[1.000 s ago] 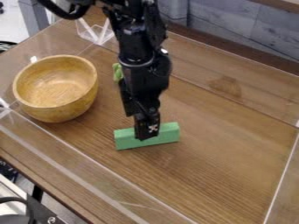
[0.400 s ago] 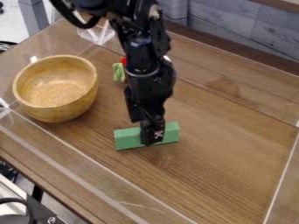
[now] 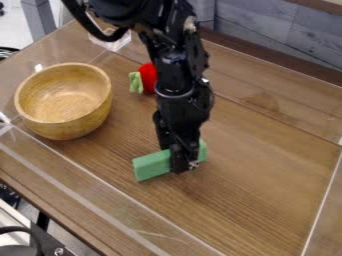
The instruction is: Put the green stick in the brown bowl
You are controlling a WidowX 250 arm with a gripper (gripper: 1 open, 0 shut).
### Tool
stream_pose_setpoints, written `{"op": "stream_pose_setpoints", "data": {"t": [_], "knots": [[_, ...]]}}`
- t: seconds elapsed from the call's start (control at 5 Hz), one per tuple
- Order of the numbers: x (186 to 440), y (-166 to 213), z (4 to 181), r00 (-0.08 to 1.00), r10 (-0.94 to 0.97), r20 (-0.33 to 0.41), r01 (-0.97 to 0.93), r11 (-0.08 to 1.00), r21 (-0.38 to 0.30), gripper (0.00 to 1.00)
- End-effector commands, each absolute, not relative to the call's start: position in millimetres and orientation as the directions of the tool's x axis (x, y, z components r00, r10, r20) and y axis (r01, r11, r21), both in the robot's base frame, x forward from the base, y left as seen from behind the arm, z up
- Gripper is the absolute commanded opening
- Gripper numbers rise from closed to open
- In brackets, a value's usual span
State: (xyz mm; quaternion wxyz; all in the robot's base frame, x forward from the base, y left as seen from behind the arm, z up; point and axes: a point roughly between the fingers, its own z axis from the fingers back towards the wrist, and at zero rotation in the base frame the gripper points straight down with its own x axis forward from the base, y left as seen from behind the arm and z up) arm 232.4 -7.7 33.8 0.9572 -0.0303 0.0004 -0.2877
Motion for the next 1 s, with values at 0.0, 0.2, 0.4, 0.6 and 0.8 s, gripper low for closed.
{"op": "stream_pose_setpoints", "data": {"t": [0.0,0.2,0.4,0.6,0.8], "knots": [[243,-5,40.2,0.825,-0.563,0.055,0.565,0.824,-0.046,1.00],[249,0,35.8,0.819,-0.572,0.051,0.574,0.817,-0.052,1.00],[245,0,27.8,0.803,-0.595,0.049,0.597,0.800,-0.057,1.00],[242,-1,25.4,0.785,-0.617,0.047,0.619,0.783,-0.063,1.00],[242,4,25.5,0.798,-0.601,0.048,0.603,0.795,-0.064,0.00]]}}
